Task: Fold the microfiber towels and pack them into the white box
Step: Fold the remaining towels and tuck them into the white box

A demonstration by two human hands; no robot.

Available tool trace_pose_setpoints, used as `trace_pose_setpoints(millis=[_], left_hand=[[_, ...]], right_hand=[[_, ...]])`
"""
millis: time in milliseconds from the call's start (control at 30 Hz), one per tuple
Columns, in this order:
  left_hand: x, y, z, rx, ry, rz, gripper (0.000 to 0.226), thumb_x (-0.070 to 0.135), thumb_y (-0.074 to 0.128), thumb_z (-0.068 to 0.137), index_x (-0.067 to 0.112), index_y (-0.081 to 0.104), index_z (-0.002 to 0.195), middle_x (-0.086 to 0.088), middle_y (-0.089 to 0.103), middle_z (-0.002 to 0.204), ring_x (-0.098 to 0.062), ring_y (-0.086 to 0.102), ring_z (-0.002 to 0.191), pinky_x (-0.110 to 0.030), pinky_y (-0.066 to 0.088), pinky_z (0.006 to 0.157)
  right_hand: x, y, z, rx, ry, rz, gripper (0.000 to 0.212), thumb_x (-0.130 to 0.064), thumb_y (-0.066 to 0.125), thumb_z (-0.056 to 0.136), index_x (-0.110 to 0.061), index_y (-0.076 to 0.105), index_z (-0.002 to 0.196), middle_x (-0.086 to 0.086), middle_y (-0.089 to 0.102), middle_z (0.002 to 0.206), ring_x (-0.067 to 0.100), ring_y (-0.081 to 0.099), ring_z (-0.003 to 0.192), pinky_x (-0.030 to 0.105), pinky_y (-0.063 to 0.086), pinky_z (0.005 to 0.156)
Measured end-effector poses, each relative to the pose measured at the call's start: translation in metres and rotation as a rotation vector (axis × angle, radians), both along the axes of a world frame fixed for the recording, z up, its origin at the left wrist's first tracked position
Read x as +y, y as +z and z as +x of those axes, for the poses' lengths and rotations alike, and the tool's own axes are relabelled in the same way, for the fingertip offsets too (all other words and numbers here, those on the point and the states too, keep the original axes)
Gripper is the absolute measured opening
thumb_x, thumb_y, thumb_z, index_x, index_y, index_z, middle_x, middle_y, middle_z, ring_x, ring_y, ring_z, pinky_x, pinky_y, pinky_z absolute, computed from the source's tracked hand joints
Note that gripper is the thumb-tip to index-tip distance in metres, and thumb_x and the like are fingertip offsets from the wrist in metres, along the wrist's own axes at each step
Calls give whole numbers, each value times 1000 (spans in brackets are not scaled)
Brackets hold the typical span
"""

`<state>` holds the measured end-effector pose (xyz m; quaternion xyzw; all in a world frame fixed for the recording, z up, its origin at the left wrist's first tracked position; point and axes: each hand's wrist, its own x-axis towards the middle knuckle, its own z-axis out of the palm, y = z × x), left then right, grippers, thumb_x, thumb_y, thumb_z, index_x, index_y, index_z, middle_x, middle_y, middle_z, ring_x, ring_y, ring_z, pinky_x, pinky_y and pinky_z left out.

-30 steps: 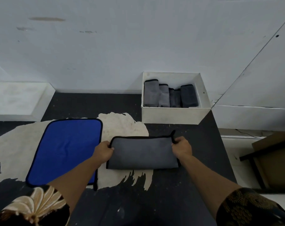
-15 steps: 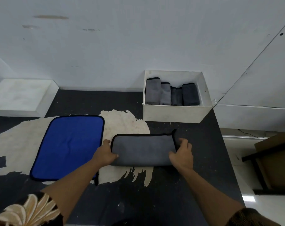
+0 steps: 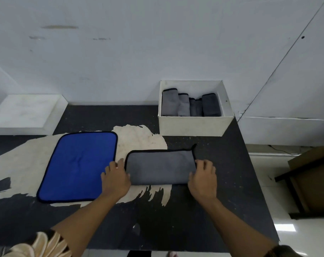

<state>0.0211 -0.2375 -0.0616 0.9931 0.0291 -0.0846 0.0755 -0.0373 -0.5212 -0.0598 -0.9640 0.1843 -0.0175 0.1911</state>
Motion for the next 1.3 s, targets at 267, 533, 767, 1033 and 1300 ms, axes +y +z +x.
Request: trace_pose_setpoints(millis=[267, 533, 767, 1033, 1300], left_hand=[[-75, -21, -14, 54, -409, -5, 75, 53, 37, 95, 33, -7, 152, -7, -24, 159, -29, -14, 147, -51, 1, 117], [-49, -57, -11, 114, -366, 37, 80, 72, -3, 87, 28, -33, 145, -10, -38, 153, -28, -31, 143, -46, -12, 116], [-12, -45, -7, 131, -362, 107, 88, 76, -13, 81, 21, -29, 148, -11, -36, 154, -25, -27, 145, -45, -13, 117], [-4, -30, 13, 218, -400, 198, 82, 71, 9, 90, 24, -25, 148, -14, -27, 158, -33, -22, 146, -51, -9, 119], [-2, -22, 29, 284, -438, 244, 89, 75, 22, 89, 26, -19, 152, -14, -26, 158, -35, -18, 147, -53, -7, 117]], right_hand=[[74, -15, 30, 217, 410, 11, 68, -41, 40, 102, -23, 6, 157, 13, -13, 164, 30, -12, 151, 54, 2, 120], [29, -38, 19, 330, 333, -92, 73, -60, 18, 100, -27, -18, 155, 13, -32, 158, 29, -30, 146, 56, -14, 118], [-9, -40, 1, 390, 197, -138, 75, -63, 3, 97, -21, -25, 152, 13, -30, 159, 31, -28, 147, 58, -13, 118], [16, -11, 29, 271, 263, -214, 79, -47, 33, 102, -12, -13, 155, 18, -31, 157, 39, -25, 146, 59, -11, 115], [38, -14, 43, 510, 500, -144, 69, -45, 31, 104, -26, -8, 157, 8, -25, 162, 37, -23, 147, 65, -9, 116]])
